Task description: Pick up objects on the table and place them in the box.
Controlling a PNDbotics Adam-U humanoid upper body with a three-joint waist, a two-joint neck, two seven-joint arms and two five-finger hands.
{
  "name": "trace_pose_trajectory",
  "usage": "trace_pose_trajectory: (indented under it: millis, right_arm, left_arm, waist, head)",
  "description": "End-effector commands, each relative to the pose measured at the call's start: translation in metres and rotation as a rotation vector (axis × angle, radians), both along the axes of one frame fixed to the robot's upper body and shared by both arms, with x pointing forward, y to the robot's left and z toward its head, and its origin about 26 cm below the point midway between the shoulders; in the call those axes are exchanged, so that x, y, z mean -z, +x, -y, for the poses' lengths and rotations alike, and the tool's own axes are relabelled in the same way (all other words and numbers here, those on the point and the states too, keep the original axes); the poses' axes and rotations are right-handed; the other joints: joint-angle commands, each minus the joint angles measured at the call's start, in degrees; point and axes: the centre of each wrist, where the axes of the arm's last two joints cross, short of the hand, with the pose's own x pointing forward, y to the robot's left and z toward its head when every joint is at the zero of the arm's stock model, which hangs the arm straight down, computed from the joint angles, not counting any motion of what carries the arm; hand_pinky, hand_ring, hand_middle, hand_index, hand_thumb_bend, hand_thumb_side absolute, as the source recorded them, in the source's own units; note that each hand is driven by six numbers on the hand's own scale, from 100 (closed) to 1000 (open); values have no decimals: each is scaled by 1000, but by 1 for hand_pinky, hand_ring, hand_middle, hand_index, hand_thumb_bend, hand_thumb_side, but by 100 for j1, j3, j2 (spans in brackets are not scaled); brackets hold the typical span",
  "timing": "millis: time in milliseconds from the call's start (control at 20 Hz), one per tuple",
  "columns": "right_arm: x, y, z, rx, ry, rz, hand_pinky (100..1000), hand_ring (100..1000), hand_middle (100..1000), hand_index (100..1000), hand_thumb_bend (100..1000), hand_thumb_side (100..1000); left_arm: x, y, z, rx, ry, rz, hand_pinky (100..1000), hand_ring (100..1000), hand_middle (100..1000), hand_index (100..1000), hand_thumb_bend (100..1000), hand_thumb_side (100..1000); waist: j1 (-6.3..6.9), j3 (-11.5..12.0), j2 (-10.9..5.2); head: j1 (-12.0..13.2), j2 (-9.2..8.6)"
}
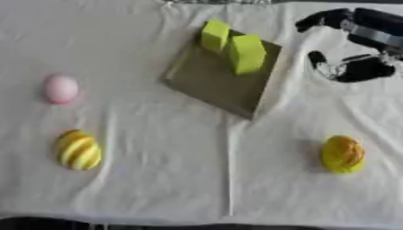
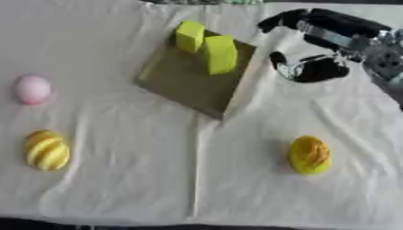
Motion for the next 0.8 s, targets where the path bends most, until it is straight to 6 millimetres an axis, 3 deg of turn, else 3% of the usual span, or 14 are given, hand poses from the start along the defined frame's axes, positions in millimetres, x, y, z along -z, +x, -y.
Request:
trace_pose_trajectory:
  millis: [50, 800]
  right_arm:
    - [-13, -15, 2, -24, -63, 34, 965, 1000, 864, 964, 100, 263]
    - [41, -40, 25, 13, -72, -74, 993, 1000, 894, 1000, 100, 311]
  left_arm:
    - [-11, -1, -4, -4, 32, 34, 828, 716, 662, 751, 100, 711]
    - [-9, -2, -6, -13, 43, 25, 829, 717, 664, 752, 100, 711]
  waist:
    - [-59, -24, -810]
    - [-67, -176, -874]
  head:
    - [42, 27]
    - [142, 36]
